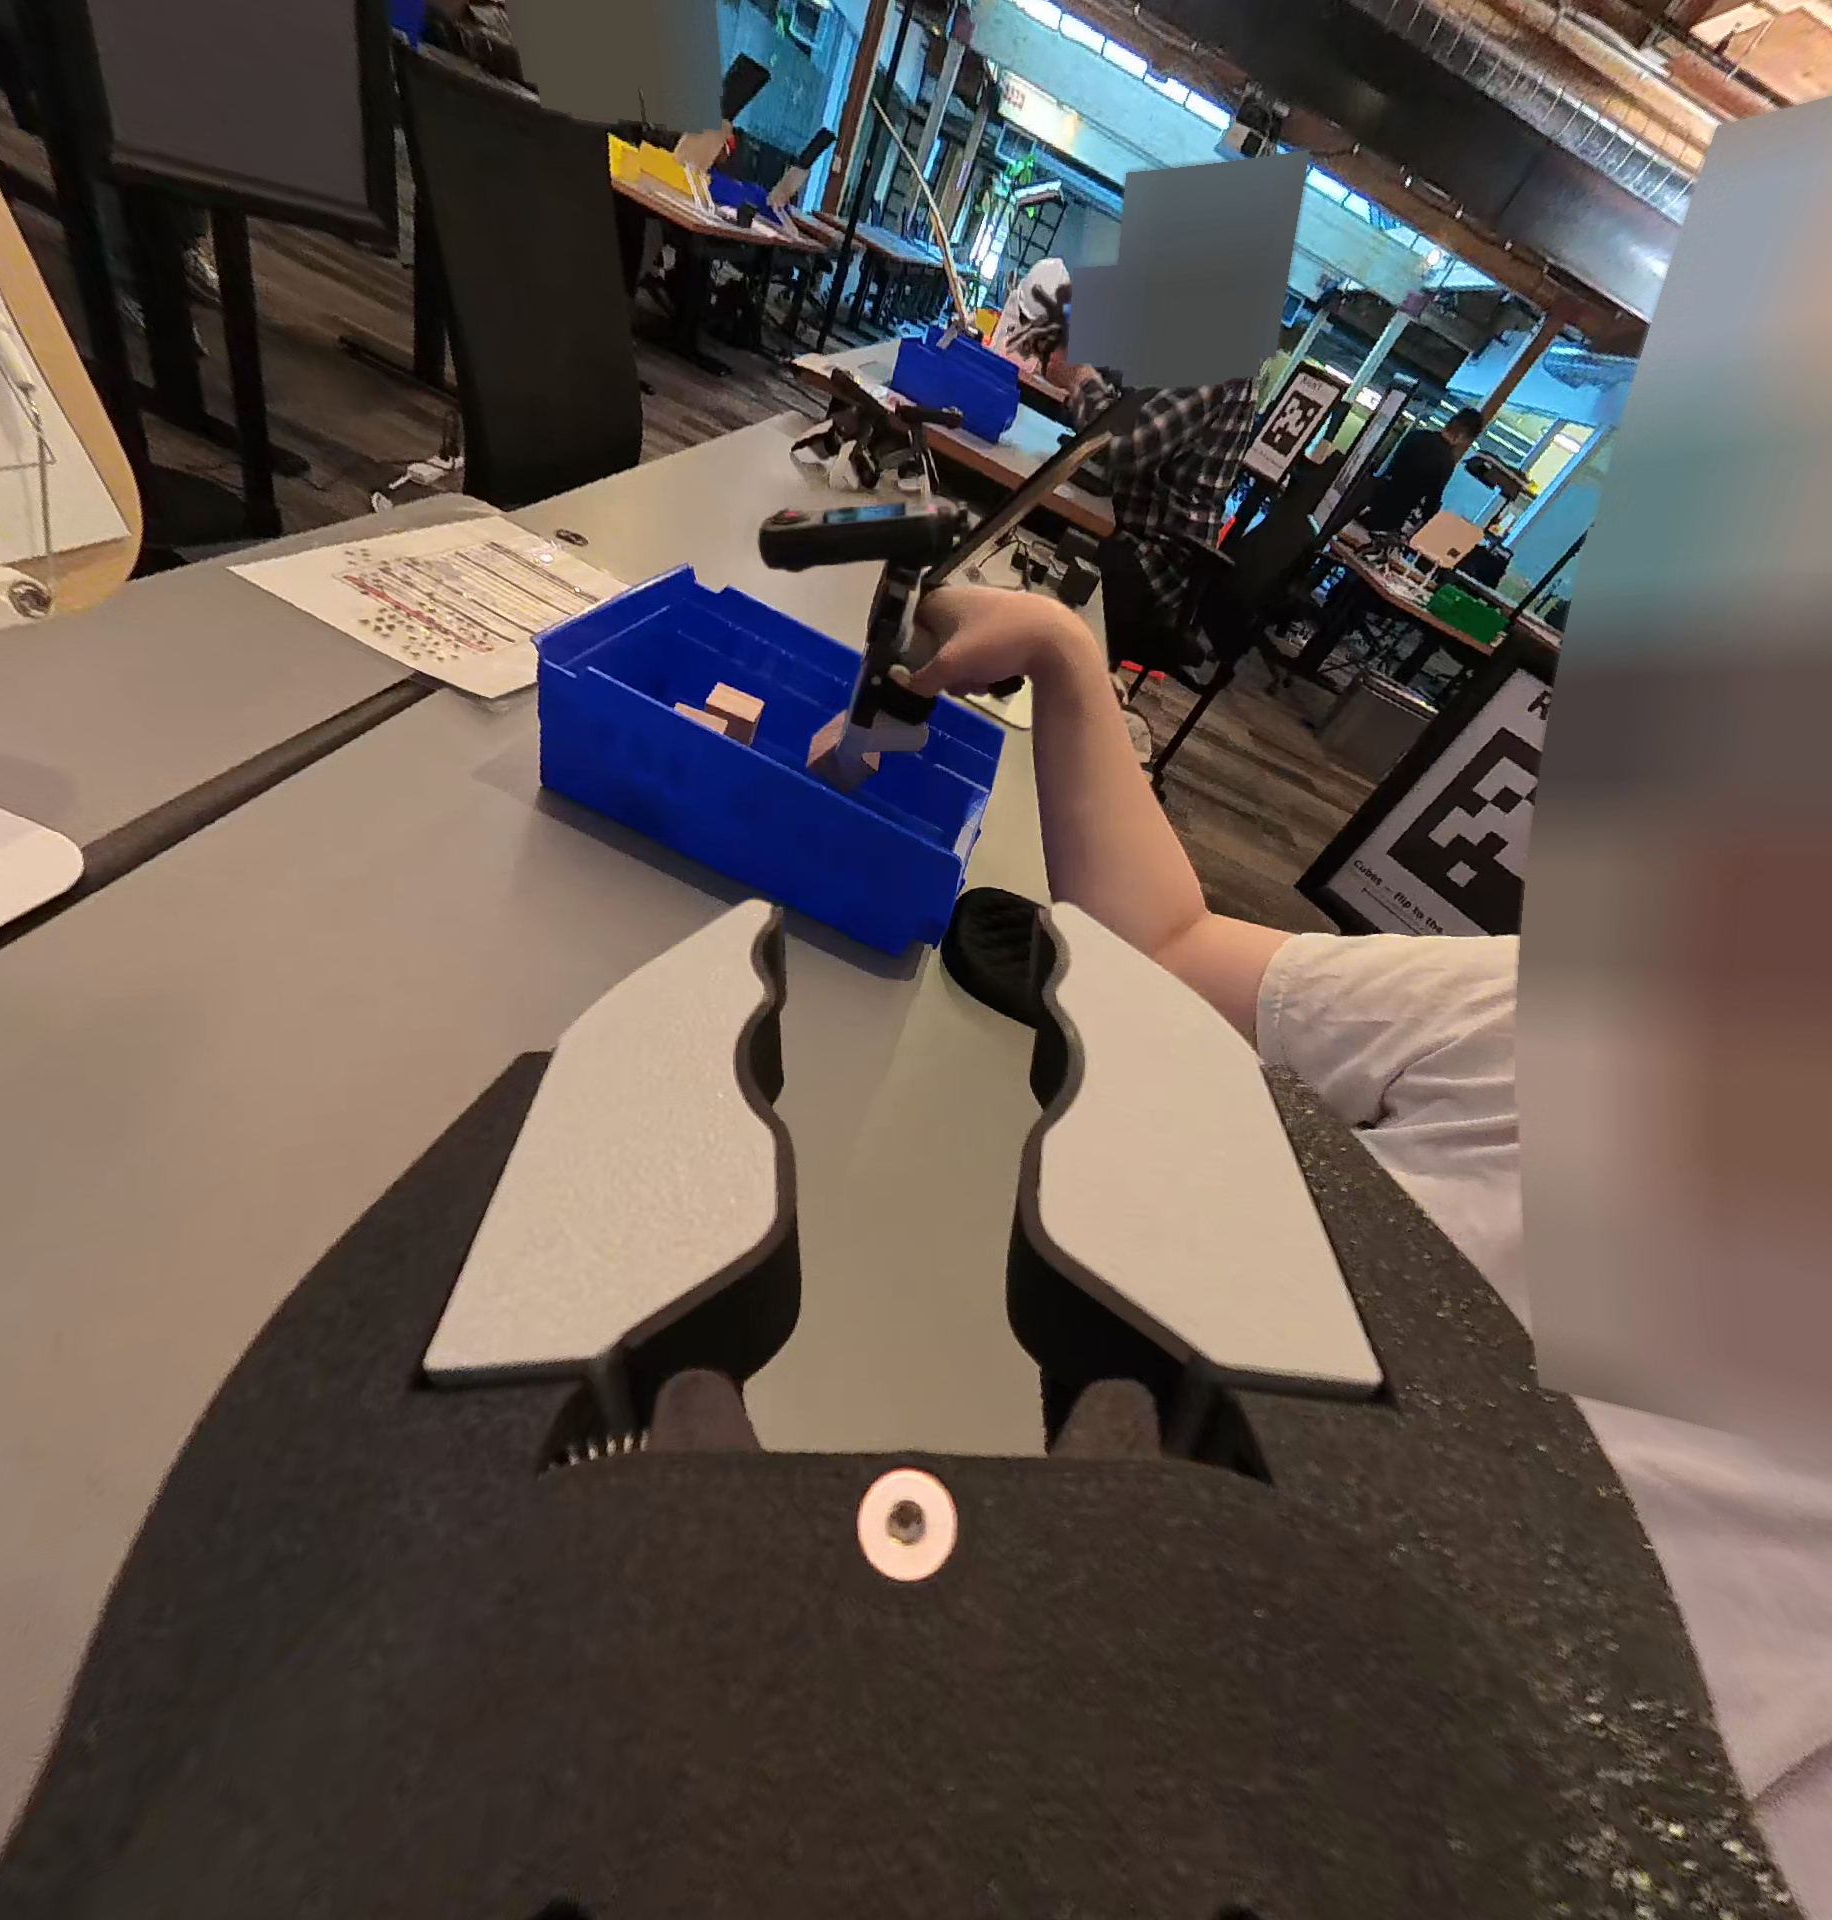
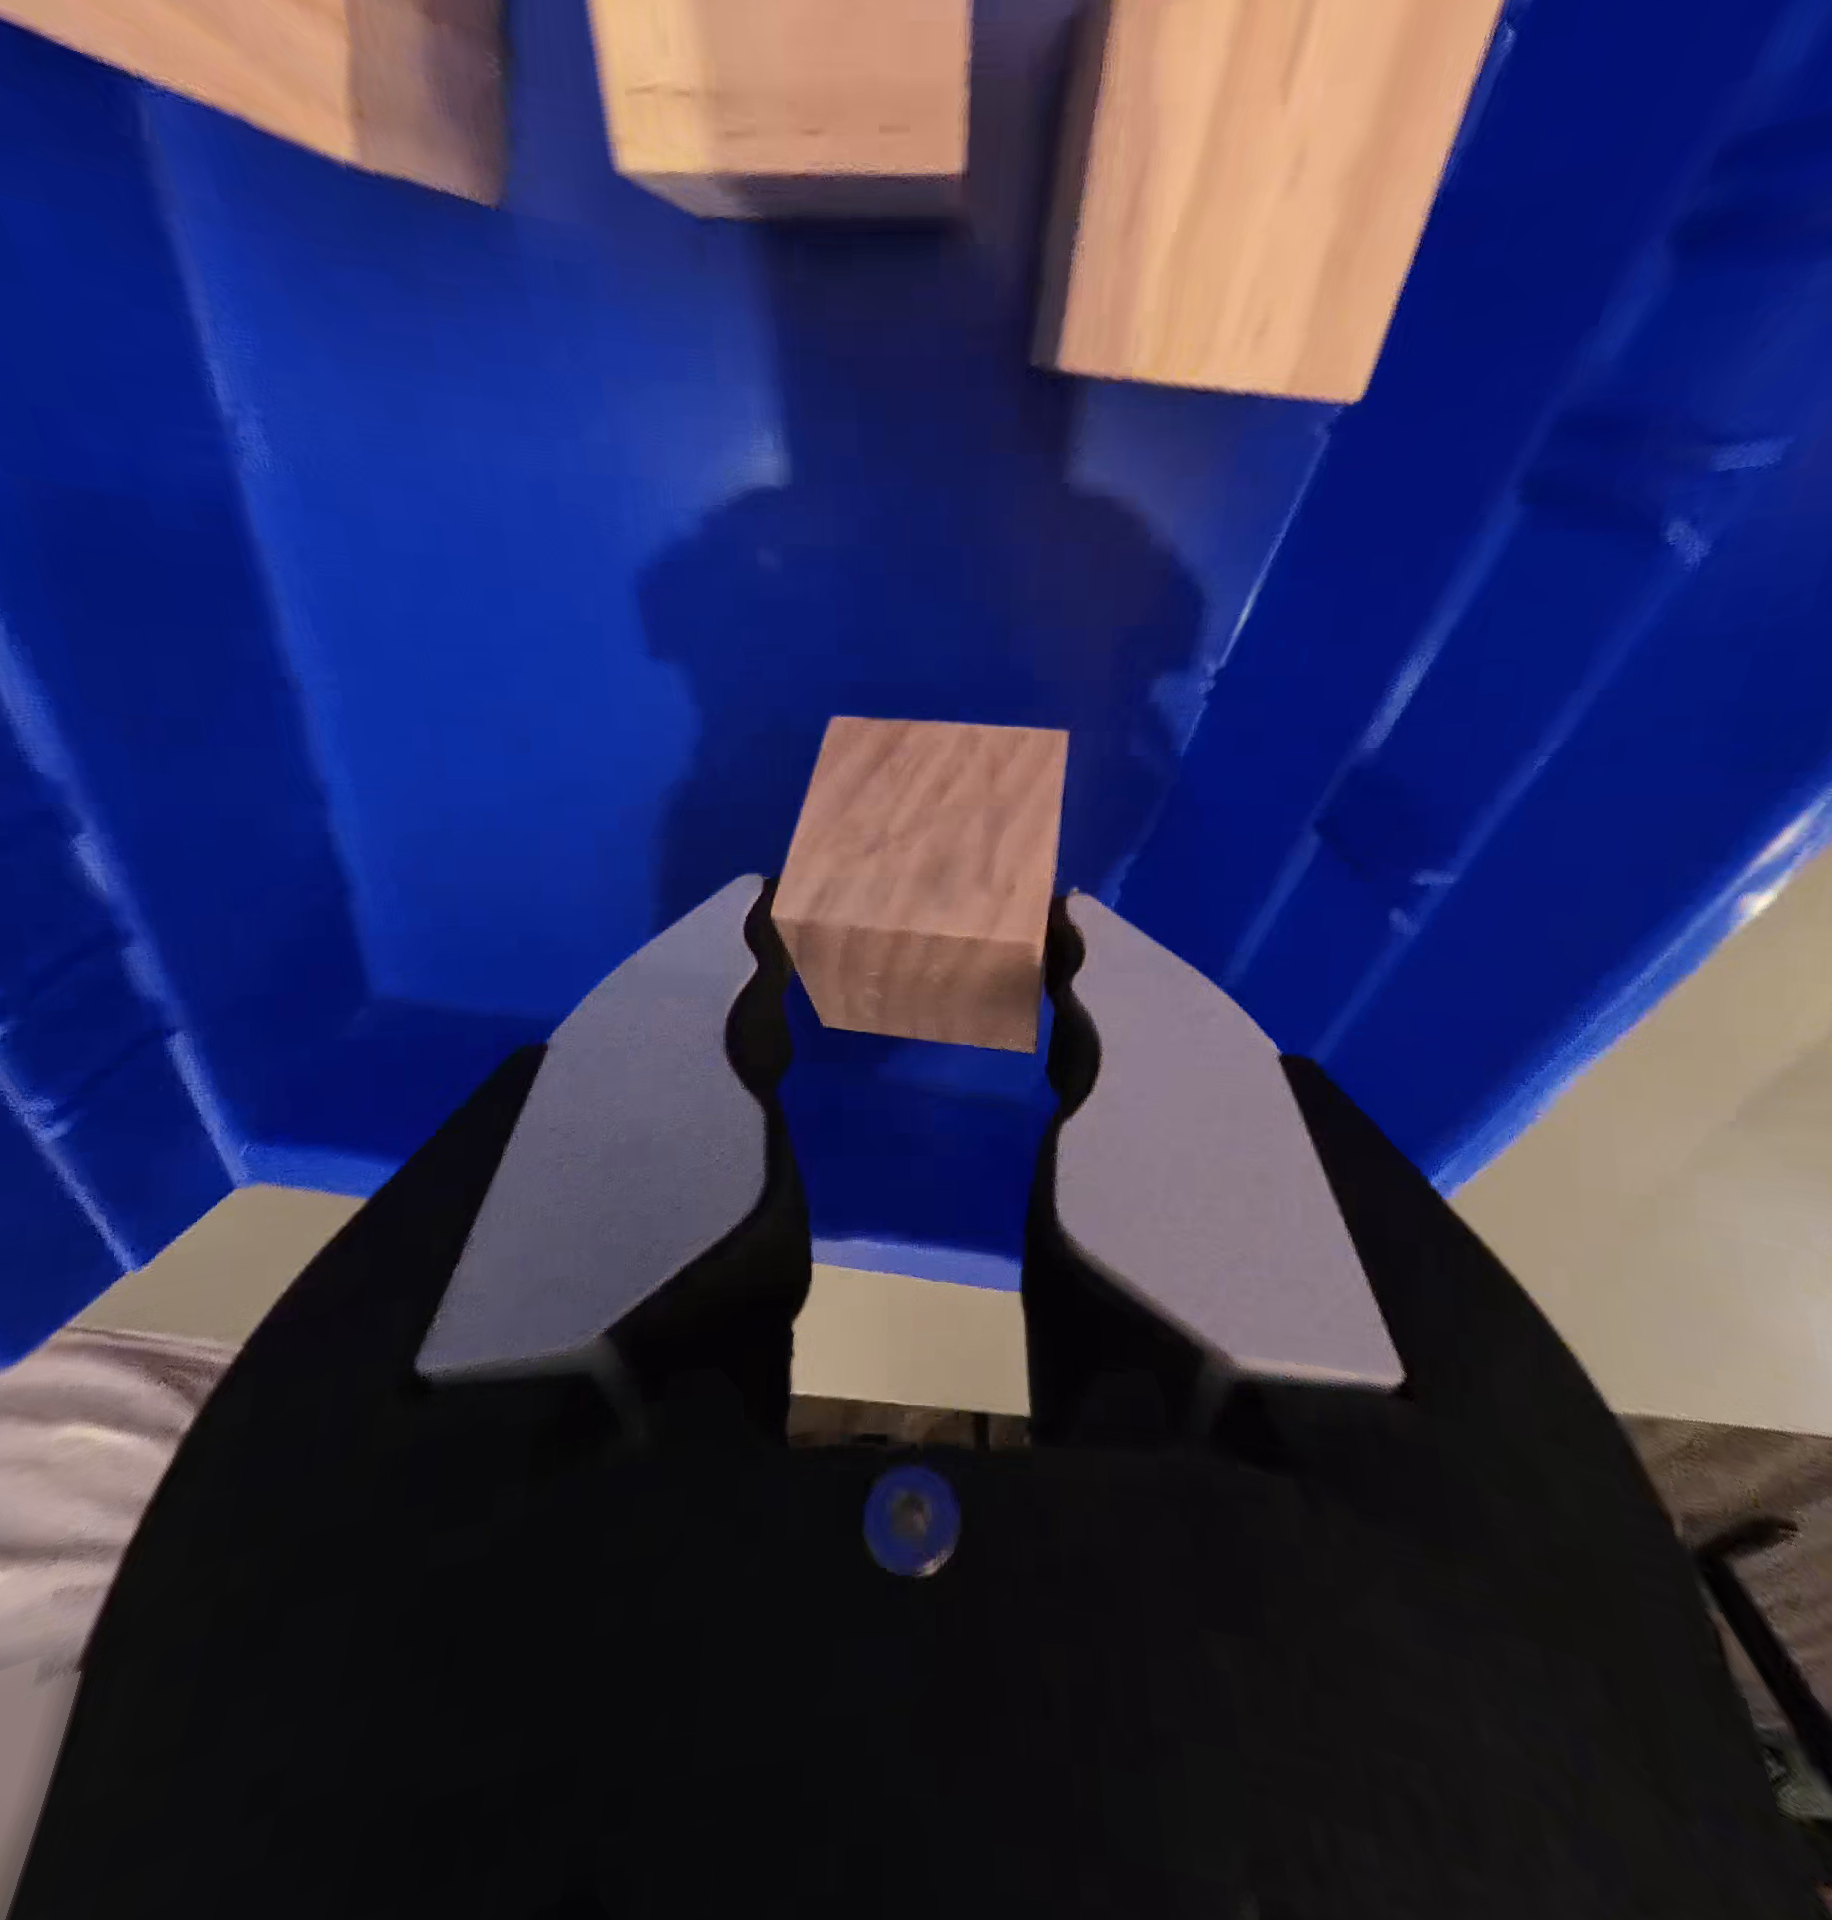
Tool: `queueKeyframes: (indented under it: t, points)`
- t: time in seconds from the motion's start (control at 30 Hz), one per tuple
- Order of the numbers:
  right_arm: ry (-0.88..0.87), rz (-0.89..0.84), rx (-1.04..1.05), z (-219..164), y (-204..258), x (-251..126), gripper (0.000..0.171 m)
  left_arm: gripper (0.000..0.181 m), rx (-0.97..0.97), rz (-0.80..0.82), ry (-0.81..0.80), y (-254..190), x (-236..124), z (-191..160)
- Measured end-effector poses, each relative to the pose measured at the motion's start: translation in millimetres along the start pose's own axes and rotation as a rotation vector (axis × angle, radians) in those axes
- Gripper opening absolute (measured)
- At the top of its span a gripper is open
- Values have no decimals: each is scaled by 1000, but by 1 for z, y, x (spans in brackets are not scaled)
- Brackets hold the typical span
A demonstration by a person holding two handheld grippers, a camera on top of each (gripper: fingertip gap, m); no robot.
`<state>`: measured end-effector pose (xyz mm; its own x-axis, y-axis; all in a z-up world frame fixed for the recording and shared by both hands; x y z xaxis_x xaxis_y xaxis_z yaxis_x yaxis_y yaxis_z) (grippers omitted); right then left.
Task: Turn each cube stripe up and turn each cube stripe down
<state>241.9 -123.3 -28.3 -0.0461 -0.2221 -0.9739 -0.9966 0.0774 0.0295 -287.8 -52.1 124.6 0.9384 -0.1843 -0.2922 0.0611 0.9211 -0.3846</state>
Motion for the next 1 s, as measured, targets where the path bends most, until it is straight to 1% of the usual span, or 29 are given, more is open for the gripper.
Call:
queueKeyframes:
  t: [0.3,0.37,0.43,0.73,0.83,0.9,1.0]
  points:
    - [22,-41,70,13,-15,11,48,43,1,-10,59,0,13,-4]
    - [26,-57,86,15,-16,12,47,42,0,-13,65,0,14,-4]
    - [28,-73,85,17,-16,12,48,38,0,-24,78,0,15,-5]
    - [57,-74,107,17,-16,13,45,38,-13,-28,81,2,14,-5]
    - [14,-88,119,15,-16,4,49,38,-3,-18,74,0,7,-3]
    - [-26,-108,109,12,-13,-6,51,39,15,11,58,-2,-5,-1]
    - [-132,-136,67,1,2,-31,51,40,60,124,19,-3,-35,3]
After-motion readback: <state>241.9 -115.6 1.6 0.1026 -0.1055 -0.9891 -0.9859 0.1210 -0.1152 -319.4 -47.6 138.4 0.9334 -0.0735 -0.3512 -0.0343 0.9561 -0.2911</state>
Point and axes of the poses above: each gripper's, where its closed fingertips meet, x out along the fingers, z out of its top, y = z × x across the jaws, the point moved 9 cm from there along -x, back along the fingers, and after that the axes turned 9 degrees about y, right-handed, at the moved point
